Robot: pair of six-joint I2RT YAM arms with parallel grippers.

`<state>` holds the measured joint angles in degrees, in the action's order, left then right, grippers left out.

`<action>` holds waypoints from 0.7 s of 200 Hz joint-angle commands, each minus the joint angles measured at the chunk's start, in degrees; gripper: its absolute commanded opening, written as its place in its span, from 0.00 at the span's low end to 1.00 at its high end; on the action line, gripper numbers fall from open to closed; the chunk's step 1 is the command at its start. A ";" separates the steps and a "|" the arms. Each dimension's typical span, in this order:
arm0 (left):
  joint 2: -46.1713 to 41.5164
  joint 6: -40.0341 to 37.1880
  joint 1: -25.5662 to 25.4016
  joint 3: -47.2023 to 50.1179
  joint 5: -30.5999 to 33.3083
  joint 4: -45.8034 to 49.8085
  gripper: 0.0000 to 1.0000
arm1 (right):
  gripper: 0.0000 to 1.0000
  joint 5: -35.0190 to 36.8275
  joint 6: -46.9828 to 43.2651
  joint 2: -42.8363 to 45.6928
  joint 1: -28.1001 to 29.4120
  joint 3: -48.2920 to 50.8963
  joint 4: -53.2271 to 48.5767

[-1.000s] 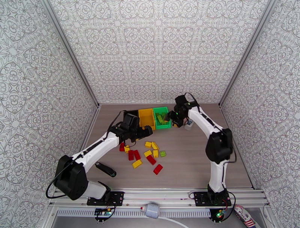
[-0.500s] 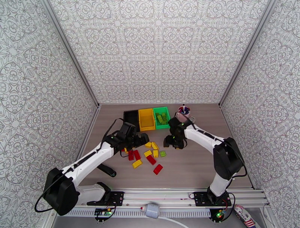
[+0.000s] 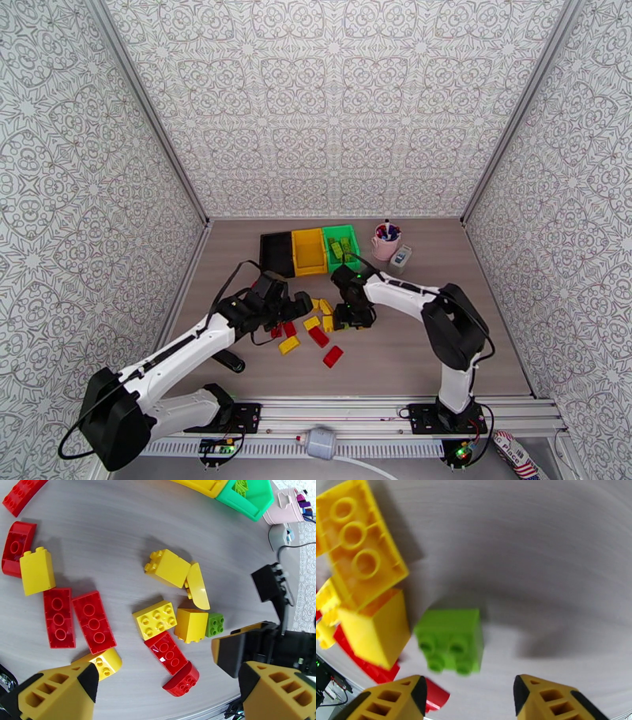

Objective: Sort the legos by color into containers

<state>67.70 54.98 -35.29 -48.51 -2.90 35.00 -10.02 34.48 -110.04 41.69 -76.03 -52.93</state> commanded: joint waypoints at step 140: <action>6.39 -2.38 4.01 -2.35 -5.18 -4.04 0.99 | 0.25 -0.76 -0.64 -4.44 -6.18 -10.89 -2.98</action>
<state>71.18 55.05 -32.69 -48.62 -4.05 34.04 -8.62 34.04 -116.49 38.61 -83.57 -54.94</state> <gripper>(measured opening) 0.994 0.321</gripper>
